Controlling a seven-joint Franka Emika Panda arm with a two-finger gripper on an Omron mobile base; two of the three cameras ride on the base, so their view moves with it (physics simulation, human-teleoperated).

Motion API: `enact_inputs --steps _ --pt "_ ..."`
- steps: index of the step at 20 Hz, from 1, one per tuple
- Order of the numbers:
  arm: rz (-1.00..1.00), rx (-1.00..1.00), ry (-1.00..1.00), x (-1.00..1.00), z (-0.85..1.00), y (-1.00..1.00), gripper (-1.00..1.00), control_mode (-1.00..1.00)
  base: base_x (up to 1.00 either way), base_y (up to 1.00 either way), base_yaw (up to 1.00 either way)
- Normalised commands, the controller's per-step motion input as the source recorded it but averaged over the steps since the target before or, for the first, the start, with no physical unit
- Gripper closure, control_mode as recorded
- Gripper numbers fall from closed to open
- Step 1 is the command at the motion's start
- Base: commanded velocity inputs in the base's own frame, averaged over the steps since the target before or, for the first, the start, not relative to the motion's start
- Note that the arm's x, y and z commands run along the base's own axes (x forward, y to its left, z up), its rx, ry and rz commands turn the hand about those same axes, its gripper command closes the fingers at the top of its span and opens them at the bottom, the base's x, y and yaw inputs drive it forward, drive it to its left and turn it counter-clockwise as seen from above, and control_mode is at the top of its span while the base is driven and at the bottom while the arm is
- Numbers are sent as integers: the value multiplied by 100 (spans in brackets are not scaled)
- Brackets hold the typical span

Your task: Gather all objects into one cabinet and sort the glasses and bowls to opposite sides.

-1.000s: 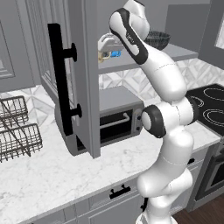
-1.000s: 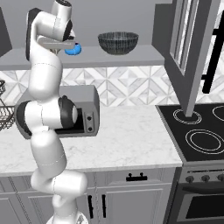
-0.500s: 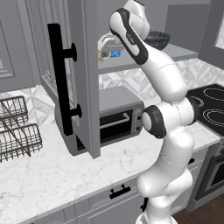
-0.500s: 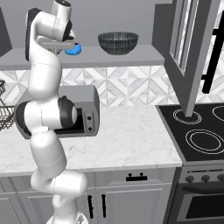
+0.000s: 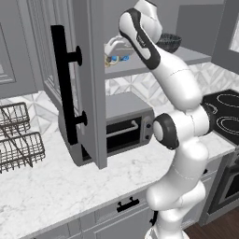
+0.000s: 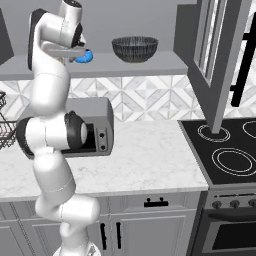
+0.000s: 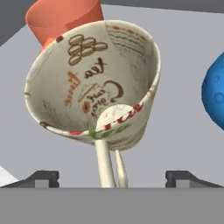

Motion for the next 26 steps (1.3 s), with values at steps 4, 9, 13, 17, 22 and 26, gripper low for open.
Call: enact_inputs --steps 4,9,13,17,22,26 --pt "4 0 -20 -45 27 22 -100 -100 0 0 0" --pt "5 -2 -30 -68 37 -5 -100 -100 0 0 0" --pt "0 5 -16 -100 -84 -63 -100 -100 0 0 0" --pt "0 6 -6 -100 -100 -40 -100 -100 0 0 0" --pt "5 15 0 -100 -100 -77 -100 -100 0 0 0" --pt "16 20 2 -100 -100 -84 -100 -100 0 0 0"
